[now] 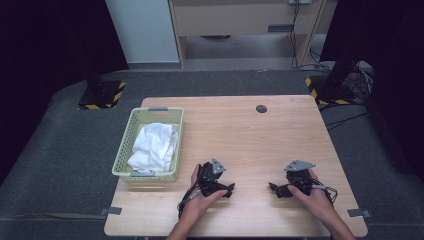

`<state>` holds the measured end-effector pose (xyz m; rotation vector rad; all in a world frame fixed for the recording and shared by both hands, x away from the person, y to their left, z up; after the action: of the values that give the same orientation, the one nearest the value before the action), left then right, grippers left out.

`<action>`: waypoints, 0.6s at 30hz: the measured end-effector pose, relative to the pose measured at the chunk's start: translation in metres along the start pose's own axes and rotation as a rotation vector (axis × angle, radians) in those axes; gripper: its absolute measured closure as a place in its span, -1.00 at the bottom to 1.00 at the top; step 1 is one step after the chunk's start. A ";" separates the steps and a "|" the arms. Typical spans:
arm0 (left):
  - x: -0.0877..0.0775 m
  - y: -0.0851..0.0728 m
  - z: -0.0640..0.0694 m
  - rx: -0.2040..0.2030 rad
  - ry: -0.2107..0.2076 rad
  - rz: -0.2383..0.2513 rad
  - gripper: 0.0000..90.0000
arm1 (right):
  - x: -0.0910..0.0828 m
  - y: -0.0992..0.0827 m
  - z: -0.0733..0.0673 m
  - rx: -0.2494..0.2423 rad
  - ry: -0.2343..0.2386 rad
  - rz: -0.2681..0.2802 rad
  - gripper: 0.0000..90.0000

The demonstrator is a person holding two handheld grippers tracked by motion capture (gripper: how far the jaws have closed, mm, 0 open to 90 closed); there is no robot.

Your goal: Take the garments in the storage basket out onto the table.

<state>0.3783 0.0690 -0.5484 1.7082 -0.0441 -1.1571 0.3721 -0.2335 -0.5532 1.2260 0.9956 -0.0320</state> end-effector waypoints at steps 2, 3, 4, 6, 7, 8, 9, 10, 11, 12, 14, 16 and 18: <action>0.000 0.000 0.000 -0.003 0.000 0.001 -1.00 | 0.000 0.000 -0.001 0.002 0.003 -0.001 -0.99; 0.000 0.000 0.000 -0.002 -0.001 0.000 -1.00 | 0.000 0.000 -0.001 0.001 0.004 -0.001 -0.99; 0.000 0.000 0.000 -0.002 -0.001 0.000 -1.00 | 0.000 0.000 -0.001 0.000 0.005 -0.001 -0.99; 0.000 0.000 0.000 -0.002 -0.002 0.001 -1.00 | 0.000 0.000 -0.001 -0.001 0.006 -0.001 -0.99; 0.000 0.000 0.000 -0.001 -0.003 0.000 -1.00 | 0.000 0.000 -0.001 -0.001 0.006 0.000 -0.99; 0.001 0.000 0.000 0.000 -0.004 0.000 -1.00 | 0.000 0.000 -0.001 -0.001 0.006 0.000 -0.99; 0.001 0.000 0.000 0.001 -0.004 0.000 -1.00 | 0.000 0.000 -0.001 -0.002 0.006 -0.001 -0.99; 0.001 0.000 0.000 0.000 -0.004 0.000 -1.00 | 0.000 0.000 -0.001 -0.002 0.006 0.000 -0.99; 0.001 0.000 0.000 0.000 -0.004 0.000 -1.00 | 0.000 0.000 -0.001 -0.002 0.006 0.000 -0.99; 0.001 0.000 0.000 0.001 -0.004 0.000 -1.00 | 0.000 0.000 -0.001 -0.001 0.005 0.000 -0.99; 0.001 0.000 0.000 0.001 -0.004 0.000 -1.00 | 0.000 0.000 -0.002 0.008 -0.005 0.000 -0.99; 0.001 0.001 0.000 0.003 -0.007 -0.001 -1.00 | 0.000 0.000 -0.003 0.013 -0.011 0.000 -0.99; 0.001 0.001 0.000 0.003 -0.007 -0.001 -1.00 | 0.001 0.001 -0.003 0.013 -0.013 0.002 -0.99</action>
<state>0.3790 0.0687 -0.5483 1.7071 -0.0498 -1.1640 0.3710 -0.2300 -0.5534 1.2370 0.9846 -0.0452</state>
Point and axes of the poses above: each handheld gripper's, and its own axes: x roughly forward along the jaws, y roughly out of its top, z roughly to its right, the point moved 1 cm from there along x, roughly forward along the jaws, and after that the axes turned 4 degrees about z, right-handed, at the moved point
